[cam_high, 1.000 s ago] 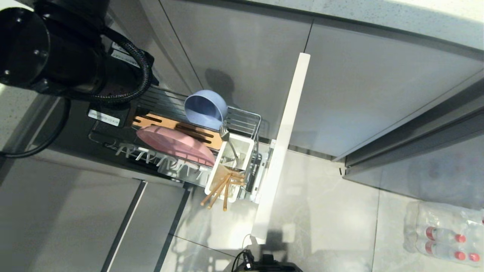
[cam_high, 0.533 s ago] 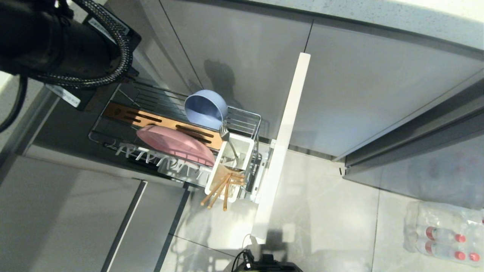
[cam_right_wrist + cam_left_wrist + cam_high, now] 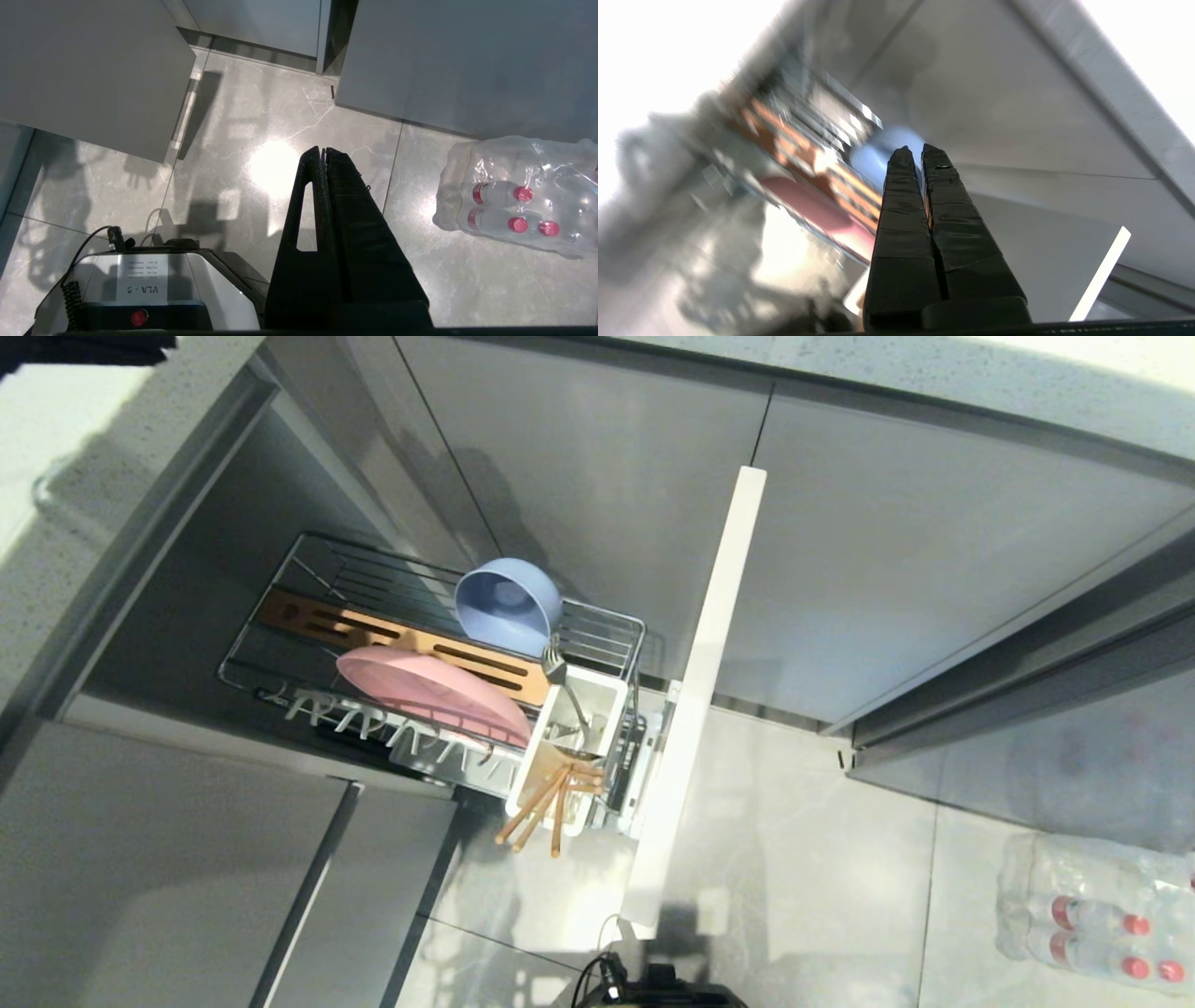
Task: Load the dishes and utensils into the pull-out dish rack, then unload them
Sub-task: Take the plate out of the cupboard
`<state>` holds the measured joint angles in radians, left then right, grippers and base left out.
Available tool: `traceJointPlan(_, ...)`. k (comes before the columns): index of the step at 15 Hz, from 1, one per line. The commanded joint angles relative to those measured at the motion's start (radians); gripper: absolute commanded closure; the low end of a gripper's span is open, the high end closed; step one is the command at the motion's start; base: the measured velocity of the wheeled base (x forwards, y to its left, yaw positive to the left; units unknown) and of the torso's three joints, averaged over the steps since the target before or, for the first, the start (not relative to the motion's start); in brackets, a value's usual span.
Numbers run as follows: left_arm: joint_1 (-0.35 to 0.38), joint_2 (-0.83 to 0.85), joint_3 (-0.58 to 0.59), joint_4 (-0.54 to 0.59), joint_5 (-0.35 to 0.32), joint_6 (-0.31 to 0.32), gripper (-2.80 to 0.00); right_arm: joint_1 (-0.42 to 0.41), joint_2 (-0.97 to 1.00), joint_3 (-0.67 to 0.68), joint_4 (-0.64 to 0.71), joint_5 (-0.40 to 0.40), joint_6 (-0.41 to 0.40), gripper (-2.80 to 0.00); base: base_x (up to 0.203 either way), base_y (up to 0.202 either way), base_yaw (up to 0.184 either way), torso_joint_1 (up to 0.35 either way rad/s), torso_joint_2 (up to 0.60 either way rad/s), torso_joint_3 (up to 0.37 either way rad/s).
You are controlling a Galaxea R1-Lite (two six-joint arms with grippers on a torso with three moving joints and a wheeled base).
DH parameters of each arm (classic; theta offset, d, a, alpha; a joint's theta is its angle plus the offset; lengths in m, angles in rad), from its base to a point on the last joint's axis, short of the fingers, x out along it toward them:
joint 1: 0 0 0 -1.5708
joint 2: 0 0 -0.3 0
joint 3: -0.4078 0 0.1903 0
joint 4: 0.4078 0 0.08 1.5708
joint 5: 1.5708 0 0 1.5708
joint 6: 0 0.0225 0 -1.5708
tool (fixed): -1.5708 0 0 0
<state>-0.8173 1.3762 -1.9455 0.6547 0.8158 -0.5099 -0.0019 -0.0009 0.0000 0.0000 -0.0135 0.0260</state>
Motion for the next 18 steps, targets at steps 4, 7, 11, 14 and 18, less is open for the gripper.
traceJointPlan(4, 0.158, -0.143, 0.002, -0.068, -0.105, 0.219, 0.00, -0.001, 0.001, 0.000, 0.000, 0.000, 0.000, 0.00, 0.000, 0.000, 0.000, 0.000, 0.00, 0.000)
traceJointPlan(7, 0.385, -0.254, 0.002, -0.073, -0.374, 0.311, 0.00, -0.001, 0.001, 0.000, 0.000, 0.000, 0.000, 0.00, 0.000, 0.000, 0.000, 0.000, 0.00, 0.000)
traceJointPlan(11, 0.695, -0.427, 0.002, 0.078, -0.728, 0.344, 0.00, -0.001, 0.001, 0.000, 0.000, -0.001, 0.000, 0.00, 0.000, 0.000, 0.000, 0.000, 0.00, 0.000)
traceJointPlan(14, 0.800, -0.639, 0.058, 0.260, -0.903, 0.359, 0.00, -0.001, 0.001, 0.000, 0.000, 0.000, 0.000, 0.00, 0.000, 0.000, 0.000, 0.000, 0.00, 0.000)
traceJointPlan(18, 0.853, -0.904, 0.267, 0.316, -0.965, 0.422, 0.00, -0.001, 0.001, 0.000, 0.000, -0.001, 0.001, 0.00, 0.000, 0.000, 0.000, 0.000, 0.00, 0.000)
